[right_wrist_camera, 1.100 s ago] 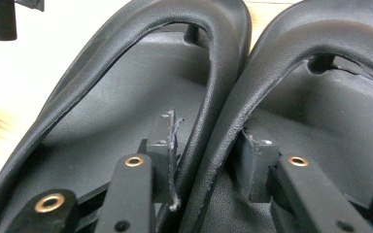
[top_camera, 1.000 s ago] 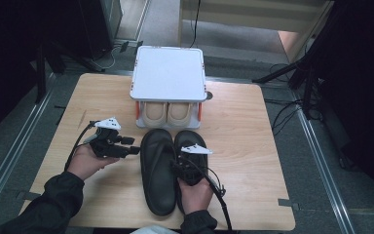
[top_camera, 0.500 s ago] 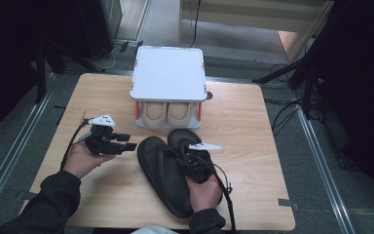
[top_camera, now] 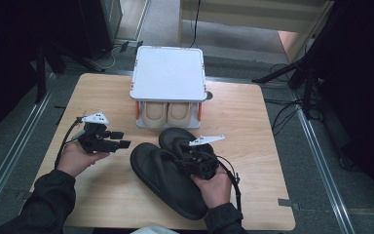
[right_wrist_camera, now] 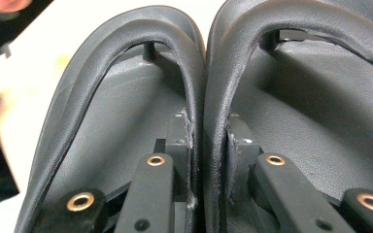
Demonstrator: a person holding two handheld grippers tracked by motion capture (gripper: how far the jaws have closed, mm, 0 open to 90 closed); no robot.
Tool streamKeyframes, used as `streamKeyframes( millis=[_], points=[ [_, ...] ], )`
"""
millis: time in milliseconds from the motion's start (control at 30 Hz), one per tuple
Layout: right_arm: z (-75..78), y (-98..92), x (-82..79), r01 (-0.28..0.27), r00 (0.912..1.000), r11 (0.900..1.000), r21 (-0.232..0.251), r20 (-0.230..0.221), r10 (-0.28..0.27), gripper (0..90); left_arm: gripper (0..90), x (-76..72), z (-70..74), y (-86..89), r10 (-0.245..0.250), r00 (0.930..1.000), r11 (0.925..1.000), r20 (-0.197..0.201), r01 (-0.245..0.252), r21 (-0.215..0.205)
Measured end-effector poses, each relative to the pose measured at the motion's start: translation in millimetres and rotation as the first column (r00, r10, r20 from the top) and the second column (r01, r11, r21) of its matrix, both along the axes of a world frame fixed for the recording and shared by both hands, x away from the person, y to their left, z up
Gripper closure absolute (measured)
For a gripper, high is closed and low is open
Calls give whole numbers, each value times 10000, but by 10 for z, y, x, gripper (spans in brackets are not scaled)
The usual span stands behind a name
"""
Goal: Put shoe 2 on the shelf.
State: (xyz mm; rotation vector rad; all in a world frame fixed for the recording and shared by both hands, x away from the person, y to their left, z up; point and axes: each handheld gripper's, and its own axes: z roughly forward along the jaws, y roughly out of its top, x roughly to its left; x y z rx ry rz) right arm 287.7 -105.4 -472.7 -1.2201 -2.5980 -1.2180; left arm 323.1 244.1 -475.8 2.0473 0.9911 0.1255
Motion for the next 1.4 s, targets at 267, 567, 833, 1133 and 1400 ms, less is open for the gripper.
streamKeyframes(
  millis=[267, 567, 833, 1133, 1400],
  points=[
    [156, 64, 89, -1969, 9795, 9803, -178, 395, 1975, 772, 463, -14, 4, 119, 325, 9994, 9994, 123, -326, 71],
    [277, 78, 272, -3251, 9457, 9454, 237, 133, 3249, 771, 461, -72, -4, 286, 784, 9968, 9969, 150, -785, 72],
    [645, 169, 354, -3746, 9270, 9264, 380, 364, 3733, 771, 461, -146, -21, 370, 1094, 9939, 9940, 116, -1094, 31],
    [1106, 282, 498, -4210, 9066, 9062, 404, 518, 4188, 771, 461, -203, -27, 432, 1246, 9922, 9922, 92, -1246, 33],
    [1468, 272, 708, -3560, 9344, 9312, 787, 465, 3533, 771, 462, -223, -32, 429, 1307, 9914, 9914, 79, -1308, 15]
  ],
)
